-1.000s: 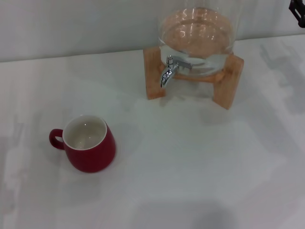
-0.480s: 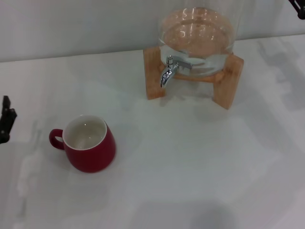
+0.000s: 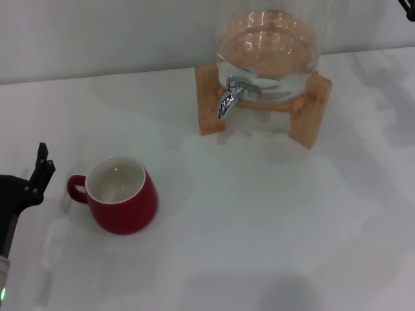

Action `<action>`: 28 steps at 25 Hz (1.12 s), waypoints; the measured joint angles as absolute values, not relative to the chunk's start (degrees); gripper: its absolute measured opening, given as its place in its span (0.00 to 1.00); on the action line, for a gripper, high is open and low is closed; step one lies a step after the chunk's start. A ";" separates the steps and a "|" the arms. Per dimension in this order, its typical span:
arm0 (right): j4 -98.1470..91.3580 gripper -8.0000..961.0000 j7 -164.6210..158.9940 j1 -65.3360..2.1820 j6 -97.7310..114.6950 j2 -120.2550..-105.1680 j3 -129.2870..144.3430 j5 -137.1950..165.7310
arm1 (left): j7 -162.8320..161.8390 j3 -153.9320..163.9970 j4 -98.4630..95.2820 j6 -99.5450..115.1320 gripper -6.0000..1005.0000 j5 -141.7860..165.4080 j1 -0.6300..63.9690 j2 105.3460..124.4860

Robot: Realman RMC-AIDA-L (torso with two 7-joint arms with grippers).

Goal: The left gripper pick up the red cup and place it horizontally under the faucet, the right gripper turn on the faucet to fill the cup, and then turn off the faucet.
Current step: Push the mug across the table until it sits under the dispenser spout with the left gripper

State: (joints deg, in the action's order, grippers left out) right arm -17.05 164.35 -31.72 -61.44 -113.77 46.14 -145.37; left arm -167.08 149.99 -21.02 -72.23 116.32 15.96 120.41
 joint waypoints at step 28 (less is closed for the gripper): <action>-17.24 0.69 164.53 -32.55 -60.85 -112.81 46.14 -145.50 | -157.32 157.83 -25.58 -75.29 0.87 115.77 8.95 120.41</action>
